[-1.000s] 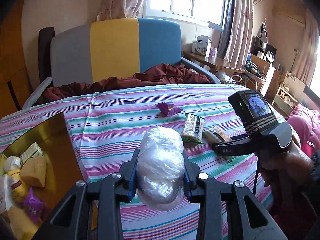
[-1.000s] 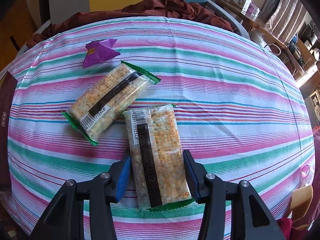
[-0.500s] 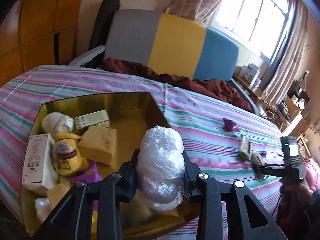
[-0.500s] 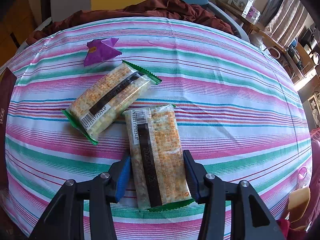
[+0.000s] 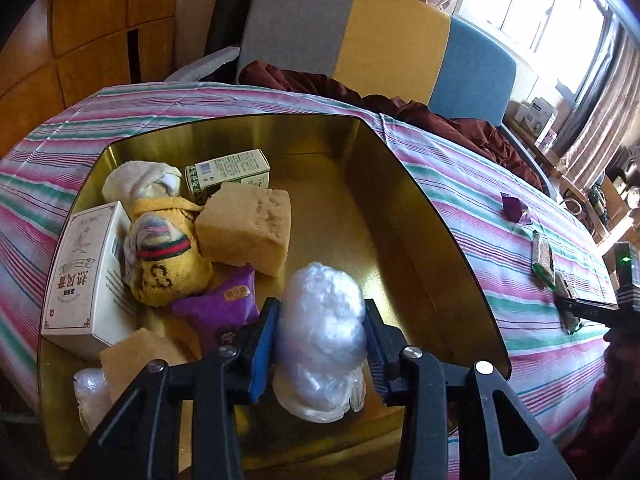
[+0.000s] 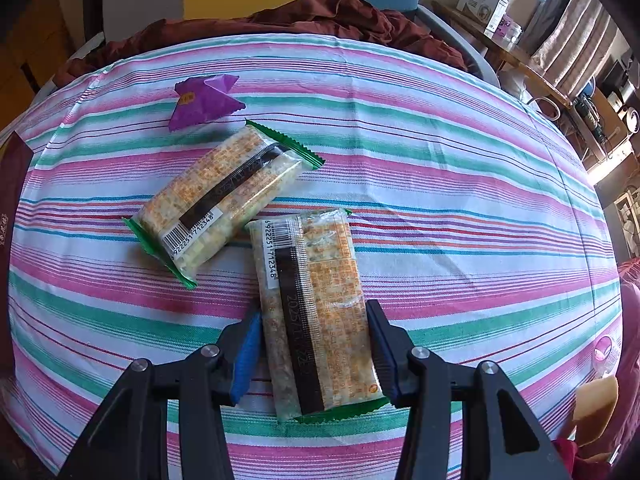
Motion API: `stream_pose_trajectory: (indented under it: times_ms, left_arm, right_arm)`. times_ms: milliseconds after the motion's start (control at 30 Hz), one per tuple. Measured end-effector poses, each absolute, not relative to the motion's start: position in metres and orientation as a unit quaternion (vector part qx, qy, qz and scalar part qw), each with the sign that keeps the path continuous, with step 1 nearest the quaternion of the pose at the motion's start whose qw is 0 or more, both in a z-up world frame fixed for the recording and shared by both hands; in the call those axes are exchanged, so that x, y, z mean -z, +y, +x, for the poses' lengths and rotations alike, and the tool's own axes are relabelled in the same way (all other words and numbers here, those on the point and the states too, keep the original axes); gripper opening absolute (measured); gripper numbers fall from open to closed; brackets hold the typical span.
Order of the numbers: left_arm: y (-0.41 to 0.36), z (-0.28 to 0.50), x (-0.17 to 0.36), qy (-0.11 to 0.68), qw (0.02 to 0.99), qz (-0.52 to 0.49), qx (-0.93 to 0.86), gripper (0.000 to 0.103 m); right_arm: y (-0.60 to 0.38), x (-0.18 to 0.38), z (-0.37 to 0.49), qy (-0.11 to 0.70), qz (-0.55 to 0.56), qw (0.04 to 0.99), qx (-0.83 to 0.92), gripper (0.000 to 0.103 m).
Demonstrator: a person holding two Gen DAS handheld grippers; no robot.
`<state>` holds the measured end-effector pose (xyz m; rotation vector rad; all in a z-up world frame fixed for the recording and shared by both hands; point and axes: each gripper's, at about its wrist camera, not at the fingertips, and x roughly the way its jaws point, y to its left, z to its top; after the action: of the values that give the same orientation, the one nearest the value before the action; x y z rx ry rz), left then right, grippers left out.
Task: Organize objects
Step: 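Carry the cracker pack into the gold tray and open the right gripper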
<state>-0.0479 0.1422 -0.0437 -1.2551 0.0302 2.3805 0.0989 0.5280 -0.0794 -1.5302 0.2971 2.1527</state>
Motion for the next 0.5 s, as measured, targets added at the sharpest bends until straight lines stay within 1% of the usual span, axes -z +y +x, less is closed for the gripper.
stream_pose_trajectory:
  times_ms: [133,367,500]
  left_arm:
    - [0.14,-0.045,0.042,0.011,0.225,-0.451,-0.863,0.054]
    - [0.128,-0.033,0.029,0.026,0.211,-0.417,-0.884,0.054]
    - [0.119,-0.031,0.018,0.024,0.196,-0.397,-0.896,0.057]
  right_arm:
    - [0.53,0.08,0.099,0.109,-0.559,0.24,-0.786,0.049]
    - [0.53,0.079,0.099,0.109,-0.562,0.24,-0.784,0.049]
    - [0.526,0.079,0.096,0.115,-0.567,0.234,-0.781,0.049]
